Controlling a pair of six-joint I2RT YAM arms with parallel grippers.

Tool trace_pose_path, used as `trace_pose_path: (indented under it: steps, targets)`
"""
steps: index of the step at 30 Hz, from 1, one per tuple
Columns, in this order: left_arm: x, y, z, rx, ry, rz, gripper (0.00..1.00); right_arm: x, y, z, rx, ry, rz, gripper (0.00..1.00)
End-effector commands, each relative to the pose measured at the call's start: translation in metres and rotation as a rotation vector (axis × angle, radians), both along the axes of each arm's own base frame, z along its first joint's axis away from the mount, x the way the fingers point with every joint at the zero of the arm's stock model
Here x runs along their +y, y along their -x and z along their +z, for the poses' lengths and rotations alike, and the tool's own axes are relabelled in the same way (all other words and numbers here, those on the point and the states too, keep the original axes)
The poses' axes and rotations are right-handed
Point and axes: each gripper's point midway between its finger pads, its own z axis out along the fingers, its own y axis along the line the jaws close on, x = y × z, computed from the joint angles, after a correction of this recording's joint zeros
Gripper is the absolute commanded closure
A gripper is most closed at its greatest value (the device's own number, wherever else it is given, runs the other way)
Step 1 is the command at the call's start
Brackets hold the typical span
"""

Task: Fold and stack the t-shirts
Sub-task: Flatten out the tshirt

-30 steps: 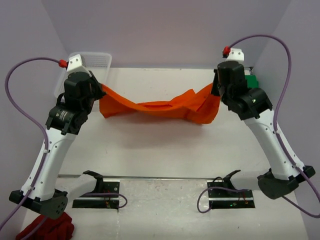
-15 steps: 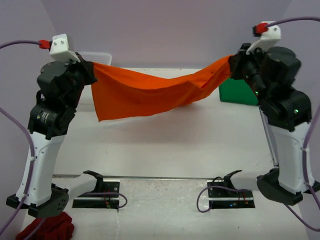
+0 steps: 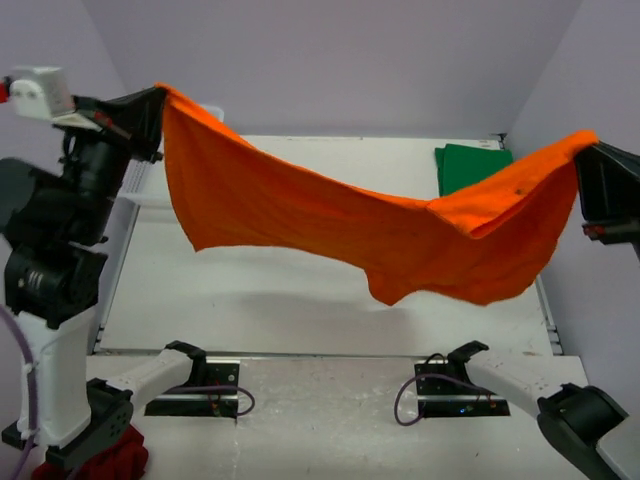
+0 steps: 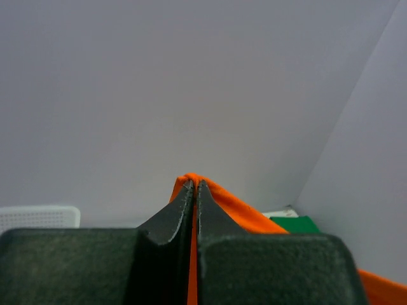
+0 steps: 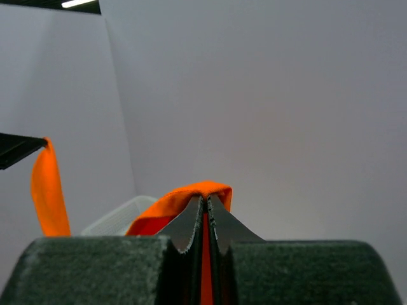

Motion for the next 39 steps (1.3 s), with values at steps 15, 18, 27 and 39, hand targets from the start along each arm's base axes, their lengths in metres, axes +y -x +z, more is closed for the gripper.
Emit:
trace_pose_path:
  steps: [15, 18, 27, 39]
  targets:
    - [-0.024, -0.287, -0.134, 0.309, -0.257, 0.28, 1.0, 0.044, -0.334, -0.094, 0.319, 0.239, -0.254, 1.0]
    - [-0.023, -0.296, -0.133, 0.308, -0.266, 0.286, 1.0, 0.037, -0.346, -0.104, 0.334, 0.263, -0.265, 1.0]
    - [-0.011, -0.254, -0.124, 0.322, -0.257, 0.294, 1.0, 0.023, -0.294, -0.089, 0.328, 0.283, -0.283, 1.0]
    - [-0.012, -0.093, -0.08, 0.238, -0.18, 0.063, 1.0, 0.027, -0.093, -0.043, 0.178, 0.202, -0.091, 1.0]
